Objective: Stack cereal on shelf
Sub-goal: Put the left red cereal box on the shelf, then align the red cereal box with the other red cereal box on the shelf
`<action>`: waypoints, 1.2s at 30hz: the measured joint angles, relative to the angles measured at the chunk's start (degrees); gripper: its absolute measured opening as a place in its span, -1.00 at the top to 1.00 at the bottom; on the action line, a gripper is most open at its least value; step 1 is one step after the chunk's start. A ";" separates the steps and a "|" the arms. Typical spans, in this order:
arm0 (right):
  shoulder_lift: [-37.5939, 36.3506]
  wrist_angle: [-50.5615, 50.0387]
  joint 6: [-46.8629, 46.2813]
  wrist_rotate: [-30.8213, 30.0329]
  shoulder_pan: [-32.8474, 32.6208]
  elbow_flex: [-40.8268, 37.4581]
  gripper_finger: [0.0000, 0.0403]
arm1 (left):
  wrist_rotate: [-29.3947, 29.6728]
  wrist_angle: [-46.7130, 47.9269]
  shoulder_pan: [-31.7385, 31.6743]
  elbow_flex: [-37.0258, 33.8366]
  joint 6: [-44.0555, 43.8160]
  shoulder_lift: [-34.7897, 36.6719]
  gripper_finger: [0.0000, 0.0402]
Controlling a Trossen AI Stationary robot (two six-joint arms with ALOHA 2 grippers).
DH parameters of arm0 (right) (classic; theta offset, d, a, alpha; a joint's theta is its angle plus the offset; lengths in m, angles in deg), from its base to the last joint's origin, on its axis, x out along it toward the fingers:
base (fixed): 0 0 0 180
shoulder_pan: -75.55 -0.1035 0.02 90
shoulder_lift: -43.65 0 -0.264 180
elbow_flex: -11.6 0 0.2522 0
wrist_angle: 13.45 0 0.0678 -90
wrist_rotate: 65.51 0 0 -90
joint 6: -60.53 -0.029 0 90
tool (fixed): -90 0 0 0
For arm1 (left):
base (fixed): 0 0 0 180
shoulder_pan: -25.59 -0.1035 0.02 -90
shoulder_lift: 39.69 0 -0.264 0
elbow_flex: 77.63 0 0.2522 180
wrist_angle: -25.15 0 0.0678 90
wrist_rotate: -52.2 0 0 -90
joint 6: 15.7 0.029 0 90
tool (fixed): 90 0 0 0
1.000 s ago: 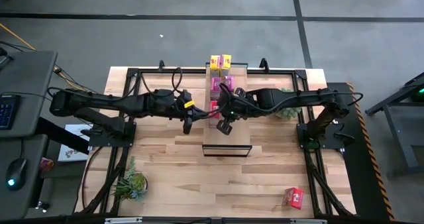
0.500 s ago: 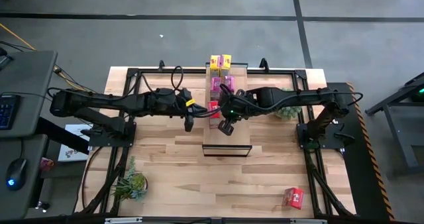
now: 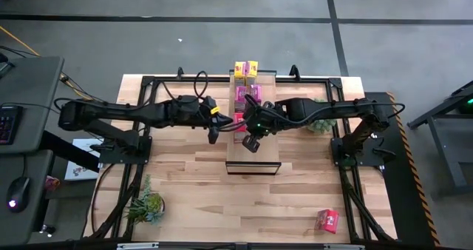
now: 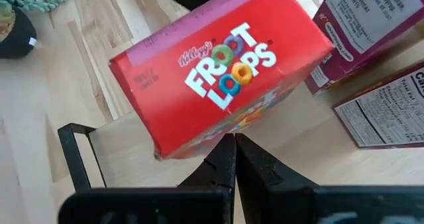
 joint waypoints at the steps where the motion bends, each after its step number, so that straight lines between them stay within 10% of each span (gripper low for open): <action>1: 0.00 0.06 -0.03 0.13 0.00 0.00 1.00 | -0.03 0.11 0.00 0.00 -0.02 -0.21 1.00; 17: -0.29 -2.38 -0.63 0.27 0.00 0.00 1.00 | -0.89 2.90 -0.24 0.00 3.04 -0.38 1.00; 25: -3.79 -14.84 -3.59 -0.82 -0.61 0.04 1.00 | -0.55 15.58 -5.48 -0.07 7.85 10.14 1.00; 36: -7.83 -31.08 -16.05 -2.83 -11.42 0.04 1.00 | -0.66 3.49 -8.98 -13.42 0.06 23.86 1.00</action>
